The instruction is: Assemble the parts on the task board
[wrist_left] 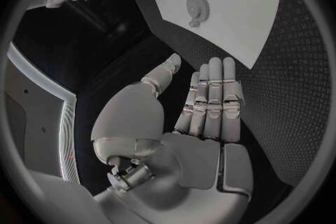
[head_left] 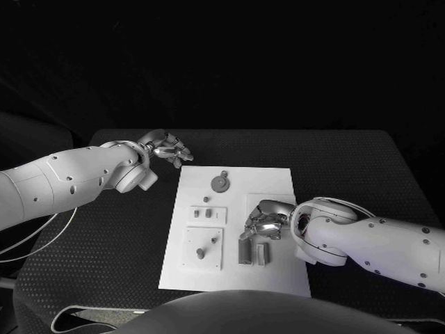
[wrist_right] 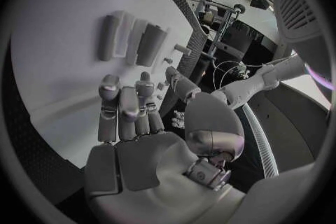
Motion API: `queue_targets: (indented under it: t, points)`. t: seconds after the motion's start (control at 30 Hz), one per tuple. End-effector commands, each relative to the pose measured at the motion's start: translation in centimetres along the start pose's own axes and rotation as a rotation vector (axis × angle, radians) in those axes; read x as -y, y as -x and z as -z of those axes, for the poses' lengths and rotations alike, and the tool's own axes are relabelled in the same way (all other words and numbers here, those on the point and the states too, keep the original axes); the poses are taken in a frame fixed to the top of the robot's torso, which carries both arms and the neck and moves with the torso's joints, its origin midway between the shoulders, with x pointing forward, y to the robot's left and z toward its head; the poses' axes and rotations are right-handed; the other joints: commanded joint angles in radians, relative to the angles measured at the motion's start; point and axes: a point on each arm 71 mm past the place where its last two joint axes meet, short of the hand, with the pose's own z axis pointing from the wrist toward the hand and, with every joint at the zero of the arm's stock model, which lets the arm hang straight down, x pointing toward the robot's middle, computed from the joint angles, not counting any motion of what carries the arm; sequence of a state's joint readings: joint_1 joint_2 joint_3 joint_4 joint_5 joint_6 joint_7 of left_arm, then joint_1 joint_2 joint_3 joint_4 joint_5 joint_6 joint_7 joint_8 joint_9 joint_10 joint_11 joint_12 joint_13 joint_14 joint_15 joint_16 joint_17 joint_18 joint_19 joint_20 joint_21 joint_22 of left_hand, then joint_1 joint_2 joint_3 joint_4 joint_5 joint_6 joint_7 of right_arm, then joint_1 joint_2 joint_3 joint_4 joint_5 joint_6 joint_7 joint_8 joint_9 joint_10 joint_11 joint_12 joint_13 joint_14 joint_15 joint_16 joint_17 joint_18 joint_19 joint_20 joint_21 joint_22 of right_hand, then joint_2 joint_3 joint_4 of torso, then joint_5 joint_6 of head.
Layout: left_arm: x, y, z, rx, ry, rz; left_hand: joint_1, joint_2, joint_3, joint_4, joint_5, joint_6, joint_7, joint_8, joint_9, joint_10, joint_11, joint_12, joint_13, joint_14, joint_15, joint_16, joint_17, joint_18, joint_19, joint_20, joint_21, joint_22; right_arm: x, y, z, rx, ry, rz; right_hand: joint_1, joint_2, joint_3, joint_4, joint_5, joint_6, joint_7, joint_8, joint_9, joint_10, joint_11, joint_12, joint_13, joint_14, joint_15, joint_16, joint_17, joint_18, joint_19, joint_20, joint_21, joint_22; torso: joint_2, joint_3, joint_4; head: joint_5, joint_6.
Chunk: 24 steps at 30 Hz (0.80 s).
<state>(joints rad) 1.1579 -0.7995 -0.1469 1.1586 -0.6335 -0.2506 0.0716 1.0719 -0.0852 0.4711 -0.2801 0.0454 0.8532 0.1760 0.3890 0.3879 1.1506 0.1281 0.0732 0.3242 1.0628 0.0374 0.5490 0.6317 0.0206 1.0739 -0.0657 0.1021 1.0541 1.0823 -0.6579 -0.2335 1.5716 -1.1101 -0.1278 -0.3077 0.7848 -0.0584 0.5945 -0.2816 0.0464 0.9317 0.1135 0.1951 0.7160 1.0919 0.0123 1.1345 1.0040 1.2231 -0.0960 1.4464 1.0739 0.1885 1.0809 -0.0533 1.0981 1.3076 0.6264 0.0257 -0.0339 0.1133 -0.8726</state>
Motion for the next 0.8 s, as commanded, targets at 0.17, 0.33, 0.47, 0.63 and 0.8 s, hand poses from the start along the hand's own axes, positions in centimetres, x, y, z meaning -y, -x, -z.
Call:
queue_targets:
  t: [0.17,0.33,0.47,0.63,0.8]
  points:
    - [0.1,-0.1,0.0,-0.015,-0.006,-0.003,-0.011,0.002,-0.001,0.005,0.005,-0.009,0.0,-0.003,0.0,-0.007,-0.002,-0.003,-0.001,0.003,0.004,-0.007,0.002,0.018,-0.001,0.008,-0.005,0.002,-0.1,0.5,0.2,0.068,0.041,-0.005,0.003,-0.013,0.001,0.006,0.002,0.0,0.01,-0.009,-0.002,0.005,-0.002,0.003,-0.002,0.002,0.0,0.0,-0.003,0.073,0.003,-0.003,0.002,0.002,0.0,0.0003,-0.0003,-0.001,0.0]
    - [0.1,-0.1,0.0,-0.013,-0.006,-0.004,-0.011,0.002,0.0,0.005,0.005,-0.009,0.0,-0.003,0.0,-0.007,-0.002,-0.003,-0.001,0.003,0.004,-0.008,0.003,0.018,-0.001,0.008,-0.005,0.002,0.3,0.6,0.4,0.064,0.037,0.0,0.01,-0.014,0.005,0.003,0.002,-0.001,0.011,-0.009,-0.003,0.005,-0.001,0.003,-0.003,0.001,0.001,-0.001,-0.005,0.073,0.004,-0.004,0.001,0.002,0.0,0.0008,0.0,0.0,0.0]
    - [0.1,-0.1,0.0,-0.015,-0.006,-0.004,-0.011,0.002,0.0,0.005,0.005,-0.009,0.0,-0.003,0.0,-0.007,-0.002,-0.003,-0.001,0.003,0.004,-0.008,0.003,0.018,-0.001,0.008,-0.005,0.002,0.3,0.3,0.8,0.042,0.049,0.023,0.035,-0.021,0.012,-0.006,0.002,0.01,0.009,-0.004,0.0,0.005,-0.002,0.004,-0.004,0.003,0.0,0.0,-0.004,0.073,0.005,-0.006,0.002,0.002,0.0,0.0,-0.0008,-0.001,0.0]
    - [0.1,-0.1,0.0,-0.015,-0.007,-0.004,-0.011,0.002,0.0,0.005,0.005,-0.009,0.0,-0.003,0.0,-0.007,-0.002,-0.003,-0.001,0.003,0.004,-0.008,0.004,0.018,-0.001,0.008,-0.005,0.002,-0.4,0.3,1.4,0.07,0.13,0.112,0.145,-0.084,0.019,-0.006,0.002,0.065,-0.01,0.034,0.026,0.013,-0.019,0.011,-0.004,0.009,-0.014,-0.001,-0.004,0.073,0.011,-0.011,0.005,0.002,0.0,0.0004,-0.0001,-0.002,0.0]
    - [0.1,-0.1,0.0,-0.014,-0.006,-0.005,-0.011,0.002,0.001,0.004,0.005,-0.009,0.0,-0.003,0.0,-0.007,-0.002,-0.002,-0.001,0.003,0.004,-0.009,0.004,0.018,-0.001,0.008,-0.005,0.002,-0.8,-0.1,1.7,0.08,0.182,0.184,0.204,-0.11,0.006,-0.006,0.002,0.141,-0.046,0.111,0.102,0.03,-0.053,0.022,-0.001,0.021,-0.044,-0.005,-0.003,0.073,0.022,-0.011,0.002,-0.004,0.0,0.0008,-0.0006,-0.001,0.0]
